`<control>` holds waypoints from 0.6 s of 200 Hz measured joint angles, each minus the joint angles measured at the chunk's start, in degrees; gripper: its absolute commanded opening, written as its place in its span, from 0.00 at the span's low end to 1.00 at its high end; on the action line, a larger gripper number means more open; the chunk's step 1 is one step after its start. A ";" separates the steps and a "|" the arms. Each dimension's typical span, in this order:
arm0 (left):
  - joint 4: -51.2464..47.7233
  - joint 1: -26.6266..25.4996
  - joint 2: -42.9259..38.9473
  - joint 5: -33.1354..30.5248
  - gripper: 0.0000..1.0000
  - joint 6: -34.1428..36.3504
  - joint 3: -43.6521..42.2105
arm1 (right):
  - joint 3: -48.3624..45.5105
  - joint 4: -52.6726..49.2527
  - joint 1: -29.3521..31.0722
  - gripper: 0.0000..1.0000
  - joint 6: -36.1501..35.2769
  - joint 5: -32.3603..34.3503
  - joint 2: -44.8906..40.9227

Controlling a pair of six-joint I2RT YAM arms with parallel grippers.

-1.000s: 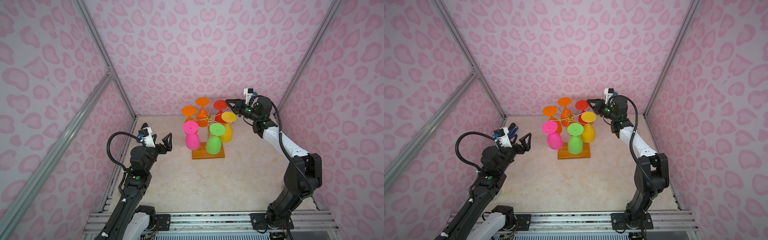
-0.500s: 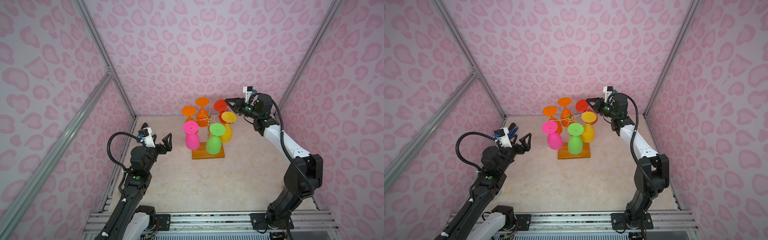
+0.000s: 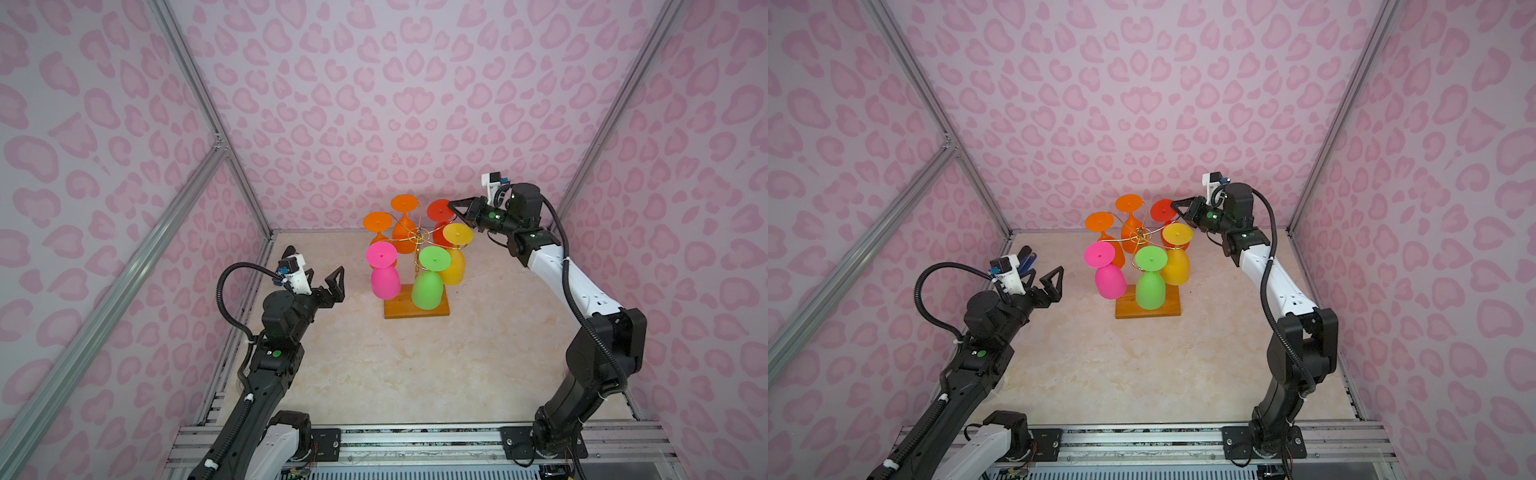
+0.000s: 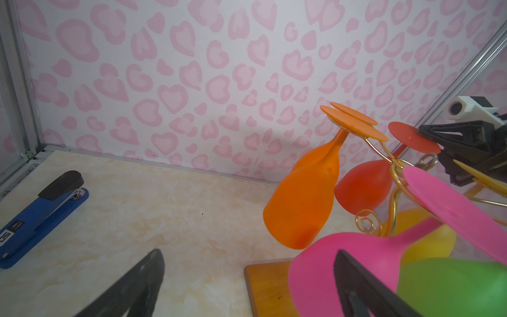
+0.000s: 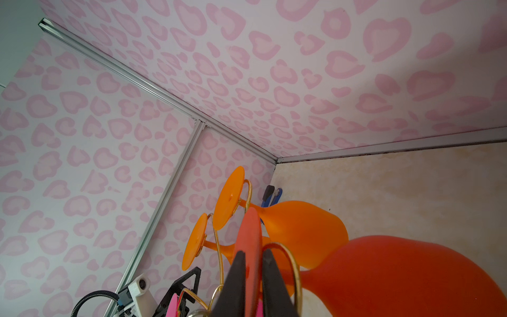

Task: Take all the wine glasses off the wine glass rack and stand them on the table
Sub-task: 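Close the right gripper on the red glass's foot on the rack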

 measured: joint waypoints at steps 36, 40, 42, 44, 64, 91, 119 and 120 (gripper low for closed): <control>0.02 0.00 0.13 -0.02 0.98 0.00 0.00 | 1.42 -1.77 0.00 0.01 -0.94 -0.31 0.63; 0.02 0.00 0.15 -0.02 0.98 0.00 0.00 | 1.51 -1.88 0.00 0.00 -1.03 -0.39 0.66; 0.02 0.00 0.20 -0.02 0.98 0.00 0.00 | 1.55 -1.99 0.00 0.00 -1.07 -0.39 0.68; 0.02 0.00 0.22 -0.02 0.98 0.00 0.00 | 1.62 -2.01 0.00 0.00 -1.07 -0.39 0.70; 0.02 0.00 0.35 -0.02 0.98 0.02 0.00 | 2.16 -2.80 0.00 0.00 -1.07 -0.44 0.90; 0.11 0.00 0.37 -0.02 0.98 0.00 -0.13 | 2.45 -3.10 -0.17 0.00 -0.39 -0.72 0.98; 0.15 0.00 0.39 -0.02 0.98 0.00 -0.46 | 2.12 -2.45 -0.79 0.00 1.92 -1.40 0.98; 0.15 0.00 0.39 -0.02 0.98 0.00 -0.46 | 2.10 -2.45 -0.79 0.00 1.97 -1.42 0.98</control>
